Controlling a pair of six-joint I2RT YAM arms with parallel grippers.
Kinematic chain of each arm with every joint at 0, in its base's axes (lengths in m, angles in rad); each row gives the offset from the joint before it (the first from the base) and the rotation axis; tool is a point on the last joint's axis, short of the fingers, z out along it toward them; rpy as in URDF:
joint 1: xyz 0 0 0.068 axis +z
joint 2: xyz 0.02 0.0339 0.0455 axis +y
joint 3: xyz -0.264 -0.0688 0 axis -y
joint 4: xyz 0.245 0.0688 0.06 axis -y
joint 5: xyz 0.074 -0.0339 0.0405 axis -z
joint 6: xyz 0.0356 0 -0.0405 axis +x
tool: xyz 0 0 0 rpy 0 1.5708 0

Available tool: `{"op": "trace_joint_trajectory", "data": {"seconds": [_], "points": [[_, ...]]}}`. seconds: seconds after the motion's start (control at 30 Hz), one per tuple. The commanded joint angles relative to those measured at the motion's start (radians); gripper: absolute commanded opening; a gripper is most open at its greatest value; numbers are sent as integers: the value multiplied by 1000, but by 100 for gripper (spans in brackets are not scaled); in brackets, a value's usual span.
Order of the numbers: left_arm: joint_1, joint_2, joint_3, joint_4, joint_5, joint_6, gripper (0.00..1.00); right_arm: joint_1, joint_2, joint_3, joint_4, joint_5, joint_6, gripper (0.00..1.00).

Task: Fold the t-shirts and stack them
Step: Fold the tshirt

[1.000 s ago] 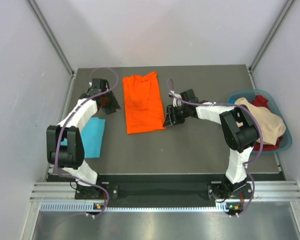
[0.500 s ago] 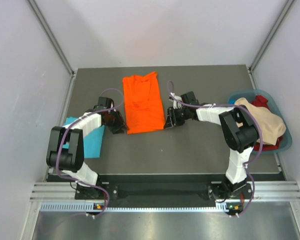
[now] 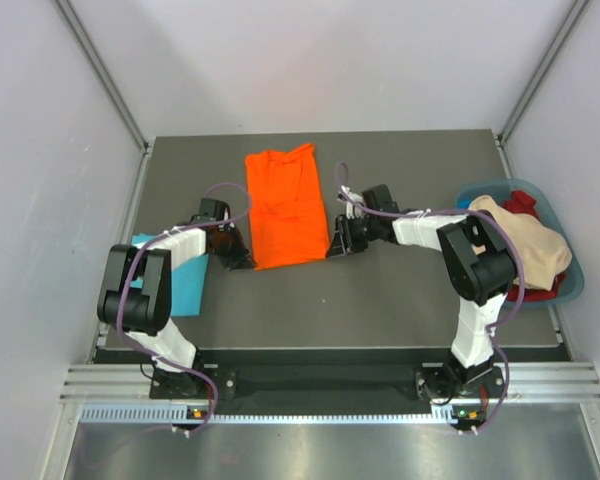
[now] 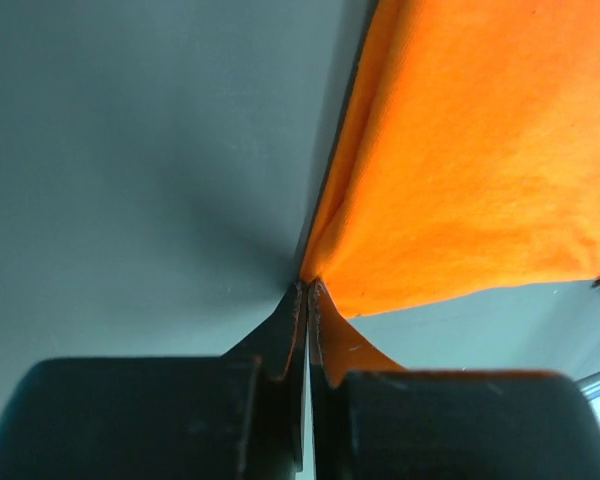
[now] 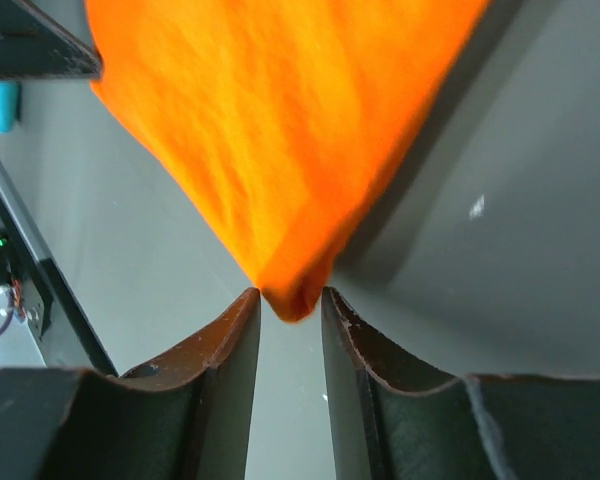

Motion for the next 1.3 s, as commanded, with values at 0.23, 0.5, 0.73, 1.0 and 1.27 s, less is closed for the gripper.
{"op": "trace_joint_trajectory", "data": {"seconds": [0.23, 0.5, 0.73, 1.0, 1.27], "points": [[-16, 4, -23, -20, -46, 14, 0, 6, -1, -40, 65, -23, 28, 0], [-48, -16, 0, -117, -137, 43, 0, 14, -93, -155, 140, 18, 89, 0], [-105, -88, -25, -199, -188, 55, 0, 51, -233, -337, 193, 105, 160, 0], [-259, -126, -72, -265, -217, 7, 0, 146, -367, -495, 189, 213, 235, 0], [-276, -147, -69, -324, -286, -21, 15, 166, -443, -502, 106, 285, 260, 28]]}}
